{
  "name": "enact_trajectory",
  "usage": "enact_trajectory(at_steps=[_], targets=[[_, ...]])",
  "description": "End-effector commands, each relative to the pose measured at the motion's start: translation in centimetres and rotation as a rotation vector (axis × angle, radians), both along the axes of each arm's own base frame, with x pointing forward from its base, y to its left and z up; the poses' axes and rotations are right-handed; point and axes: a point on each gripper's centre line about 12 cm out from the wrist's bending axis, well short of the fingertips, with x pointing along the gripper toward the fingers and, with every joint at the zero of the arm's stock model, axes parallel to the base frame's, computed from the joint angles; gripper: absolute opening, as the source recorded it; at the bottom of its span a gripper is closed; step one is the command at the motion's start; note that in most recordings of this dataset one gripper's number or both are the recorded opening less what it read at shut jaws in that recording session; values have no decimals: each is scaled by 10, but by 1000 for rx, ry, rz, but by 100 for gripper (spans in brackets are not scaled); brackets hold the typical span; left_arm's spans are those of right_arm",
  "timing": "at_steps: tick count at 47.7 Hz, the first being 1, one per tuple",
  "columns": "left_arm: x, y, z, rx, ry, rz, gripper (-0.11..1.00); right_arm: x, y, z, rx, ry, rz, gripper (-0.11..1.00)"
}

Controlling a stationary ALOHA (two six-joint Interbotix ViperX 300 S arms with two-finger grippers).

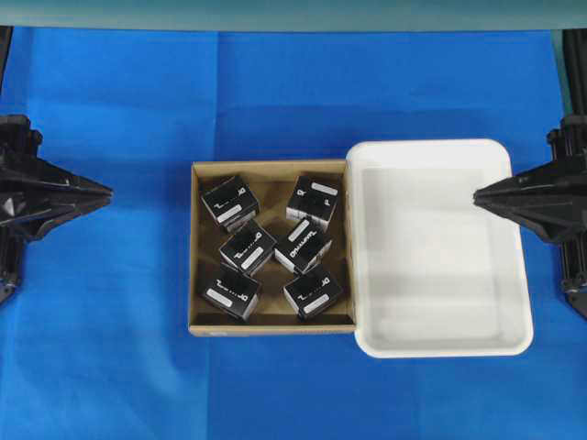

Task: Pick a box that is randomly placed inside the cardboard box.
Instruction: 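Raise the right gripper and move it over the cardboard box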

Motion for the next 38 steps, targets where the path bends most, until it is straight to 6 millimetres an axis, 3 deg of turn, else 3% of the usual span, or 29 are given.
enact_trajectory(at_steps=[1, 6, 11, 25, 38], targets=[[-2, 0, 28, -17, -55, -2, 14, 3, -3, 14, 42, -29, -12, 14], [-4, 4, 36, -16, -46, 18, 2, 7, -12, 25, 162, 14, -56, 3], [-5, 5, 36, -21, 9, 21, -7, 9, -22, 40, 276, 104, -100, 1], [-5, 5, 27, -107, 165, 27, -7, 10, -36, 78, 356, 415, -161, 1], [-10, 6, 25, -117, 344, 40, -7, 27, -38, 99, 321, 623, -154, 1]])
